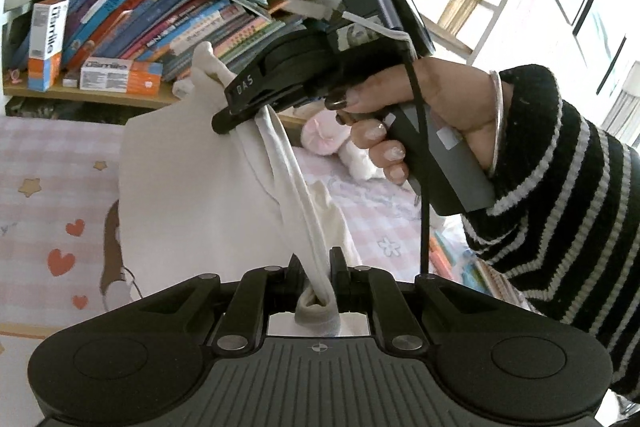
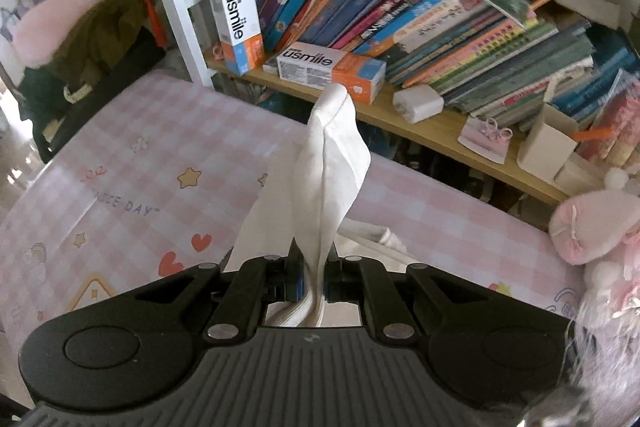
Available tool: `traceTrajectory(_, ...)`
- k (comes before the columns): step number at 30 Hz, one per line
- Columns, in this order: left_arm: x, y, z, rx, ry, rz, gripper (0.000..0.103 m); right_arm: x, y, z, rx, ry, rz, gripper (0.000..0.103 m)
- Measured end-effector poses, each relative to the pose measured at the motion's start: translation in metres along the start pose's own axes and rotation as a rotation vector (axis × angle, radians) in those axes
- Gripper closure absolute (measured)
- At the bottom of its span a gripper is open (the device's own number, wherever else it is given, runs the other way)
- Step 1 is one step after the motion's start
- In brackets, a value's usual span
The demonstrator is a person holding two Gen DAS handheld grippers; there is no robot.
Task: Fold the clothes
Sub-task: 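Lift and fold the shirt side inward with the left gripper while the right gripper holds the fabric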
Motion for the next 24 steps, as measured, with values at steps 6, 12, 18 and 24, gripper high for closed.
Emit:
traceTrajectory(6,0.003,-0.024,0.016,0.007,-0.013,-0.07,0.092,-0.015,0.002,0.043,0.044,-0.044,0.005,0.095)
traceTrajectory(12,-0.004,-0.05,0.032,0.008,-0.045,-0.146,0.092,-0.037,-0.011,0.09,0.071,-0.145,-0.023,0.095)
traceTrajectory(18,-0.012,-0.068,0.04,0.007,-0.06,-0.204,0.092,-0.056,-0.023,0.119,0.103,-0.232,-0.036,0.095)
traceTrajectory(24,-0.018,-0.082,0.046,-0.005,-0.059,-0.257,0.092,-0.074,-0.032,0.142,0.15,-0.332,-0.03,0.095)
Point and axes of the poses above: each gripper's, at about its wrist camera, not at the fingertips, and y roughly against the way its jaws point, z to its right, x to its top, the point moved 5 cm from there along -y, roughly the way its jaws point, and after that the axes turned 10 degrees about -y, right-handed, at the moved point
